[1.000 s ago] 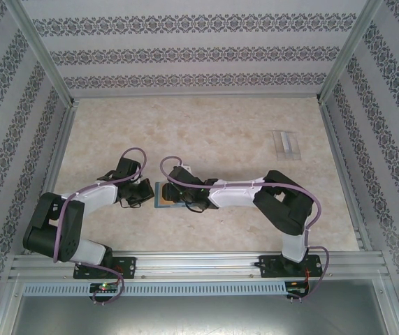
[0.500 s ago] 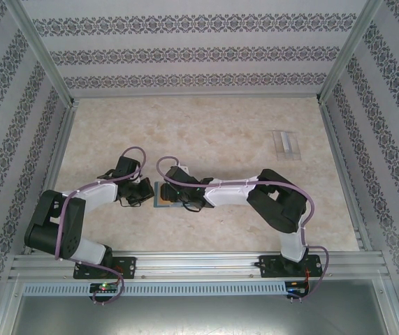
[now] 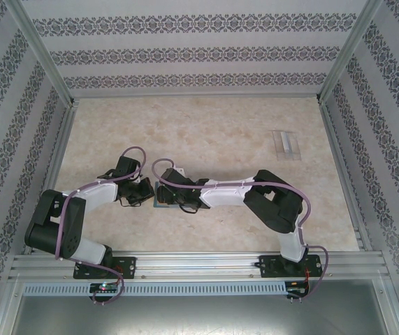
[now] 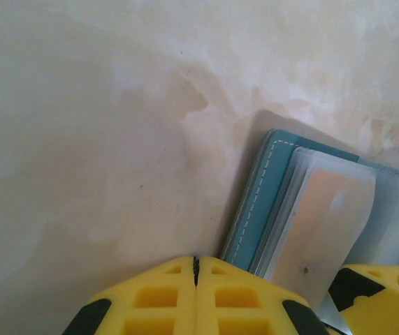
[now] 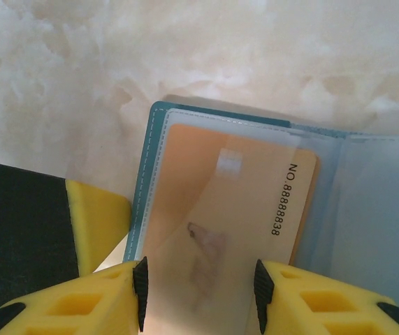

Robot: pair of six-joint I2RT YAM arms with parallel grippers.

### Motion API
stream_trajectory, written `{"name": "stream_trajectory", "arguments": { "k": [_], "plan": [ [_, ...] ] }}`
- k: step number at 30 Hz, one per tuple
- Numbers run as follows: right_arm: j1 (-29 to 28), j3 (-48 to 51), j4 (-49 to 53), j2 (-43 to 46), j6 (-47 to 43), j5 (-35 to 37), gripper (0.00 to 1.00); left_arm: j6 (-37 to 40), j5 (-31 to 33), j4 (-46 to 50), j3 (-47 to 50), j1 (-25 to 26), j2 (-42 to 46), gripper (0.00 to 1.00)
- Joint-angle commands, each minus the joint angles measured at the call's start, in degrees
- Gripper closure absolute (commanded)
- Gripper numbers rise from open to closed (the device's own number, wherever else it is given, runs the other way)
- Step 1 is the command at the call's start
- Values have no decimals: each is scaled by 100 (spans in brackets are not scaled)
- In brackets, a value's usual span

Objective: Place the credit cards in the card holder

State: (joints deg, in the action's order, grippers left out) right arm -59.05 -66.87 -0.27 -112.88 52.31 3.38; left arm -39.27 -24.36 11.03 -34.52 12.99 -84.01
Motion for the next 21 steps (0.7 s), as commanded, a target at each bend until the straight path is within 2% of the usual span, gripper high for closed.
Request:
{"name": "stream_trajectory", "arguments": {
  "k": [1, 9, 16, 21],
  "plan": [
    [-37, -89, -83, 18, -137, -49, 53, 52, -81, -442, 198, 69, -256, 97],
    [-88, -37, 268, 460, -176, 317, 49, 88, -59, -384, 177, 65, -197, 97],
    [-98, -45, 508, 293, 17, 611, 48, 97, -77, -366, 167, 63, -231, 97],
    [-107, -153, 644, 26, 171, 560, 47, 95, -87, -346, 154, 65, -213, 97]
  ]
}}
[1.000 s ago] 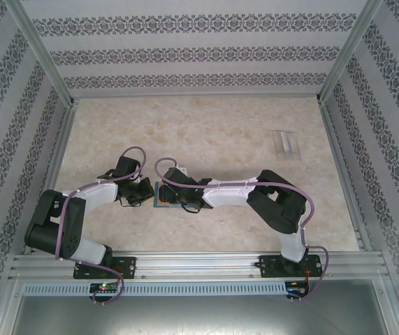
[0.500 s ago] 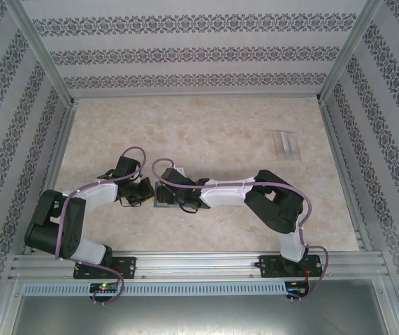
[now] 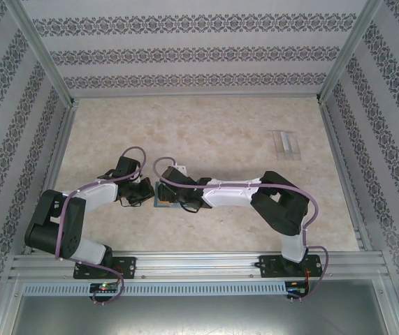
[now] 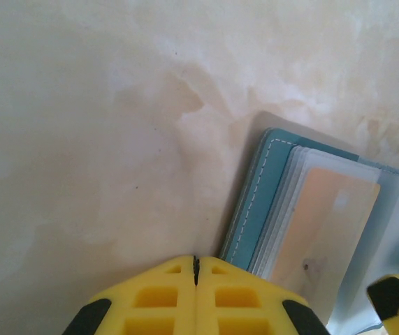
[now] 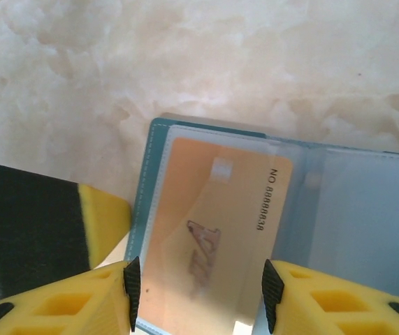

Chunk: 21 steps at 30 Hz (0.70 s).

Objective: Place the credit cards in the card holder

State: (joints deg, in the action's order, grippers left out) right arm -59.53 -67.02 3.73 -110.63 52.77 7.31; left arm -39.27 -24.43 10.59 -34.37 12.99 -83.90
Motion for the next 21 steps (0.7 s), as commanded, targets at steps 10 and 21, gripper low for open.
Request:
{"name": "stream_trajectory", "arguments": {
  "k": [10, 21],
  "plan": [
    [-75, -431, 176, -477, -105, -94, 49, 124, -115, -269, 65, 60, -296, 97],
    [-128, -540, -24, -412, -843, -233, 50, 97, -198, -379, 99, 59, -371, 97]
  ]
}}
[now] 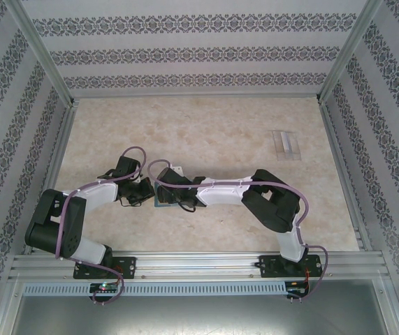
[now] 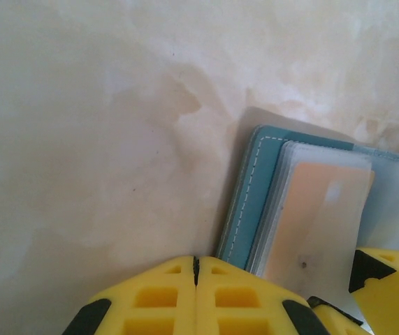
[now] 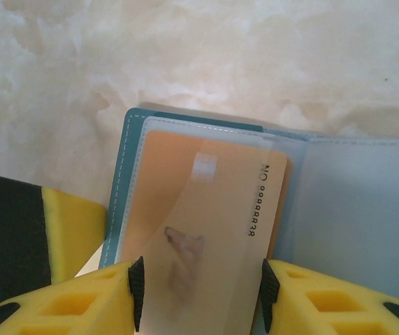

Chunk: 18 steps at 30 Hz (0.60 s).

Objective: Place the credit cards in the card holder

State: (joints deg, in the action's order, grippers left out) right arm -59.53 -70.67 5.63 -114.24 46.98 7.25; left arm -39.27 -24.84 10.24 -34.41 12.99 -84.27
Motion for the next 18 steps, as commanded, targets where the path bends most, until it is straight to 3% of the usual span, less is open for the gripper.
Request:
{"name": "stream_trajectory", "arguments": {
  "k": [1, 13, 18],
  "plan": [
    [-128, -167, -170, -18, -260, -205, 50, 100, -141, -320, 115, 61, -318, 97],
    [-129, 353, 747, 1076, -19, 60, 46, 129, 77, -95, 163, 64, -27, 90],
    [-29, 852, 807, 1457, 222, 107, 44, 125, 6, -93, 183, 62, 16, 80]
  ]
}}
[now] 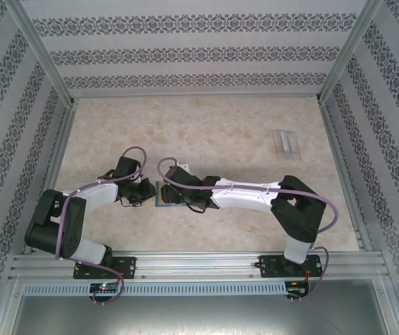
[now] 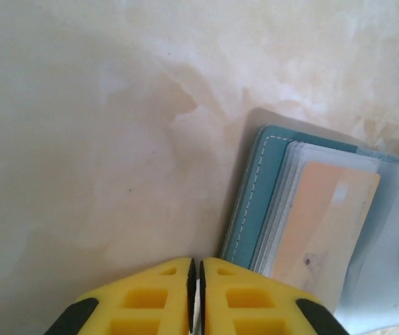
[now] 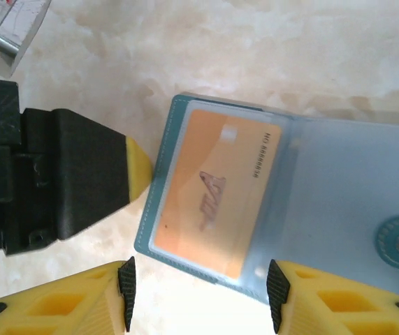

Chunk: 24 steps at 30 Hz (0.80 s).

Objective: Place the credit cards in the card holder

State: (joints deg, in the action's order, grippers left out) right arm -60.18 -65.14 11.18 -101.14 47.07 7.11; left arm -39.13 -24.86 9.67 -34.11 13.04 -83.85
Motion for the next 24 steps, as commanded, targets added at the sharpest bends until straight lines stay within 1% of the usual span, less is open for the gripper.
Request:
{"name": "stream_trajectory", "arguments": {
  "k": [1, 4, 6, 9, 11, 15, 16, 18, 19, 20, 24],
  "plan": [
    [65, 405, 213, 179, 259, 111, 44, 125, 5, -13, 140, 59, -24, 77],
    [125, 622, 186, 218, 438, 101, 43, 160, -60, 74, 83, 53, -10, 73],
    [133, 727, 150, 226, 492, 103, 42, 152, -58, 78, 89, 55, 64, 68],
    [177, 834, 179, 233, 534, 164, 40, 200, 1, 201, 64, 66, 180, 56],
    [237, 929, 155, 289, 575, 113, 40, 221, 28, 295, 49, 61, 292, 52],
    [320, 1121, 45, 449, 538, 106, 40, 326, 113, 491, 7, 61, 508, 32],
    [346, 1139, 32, 463, 538, 86, 40, 349, 138, 554, -14, 59, 539, 29],
    [417, 1207, -119, 461, 531, -49, 40, 412, 86, 625, -42, 66, 592, 19],
    [428, 1228, -205, 448, 527, -113, 40, 437, 63, 625, -51, 53, 594, 18],
    [448, 1245, -316, 414, 523, -187, 40, 458, 51, 631, -53, 63, 585, 13],
    [481, 1172, -630, 216, 548, -462, 41, 504, -70, 668, -93, 59, 527, 1]
  ]
}}
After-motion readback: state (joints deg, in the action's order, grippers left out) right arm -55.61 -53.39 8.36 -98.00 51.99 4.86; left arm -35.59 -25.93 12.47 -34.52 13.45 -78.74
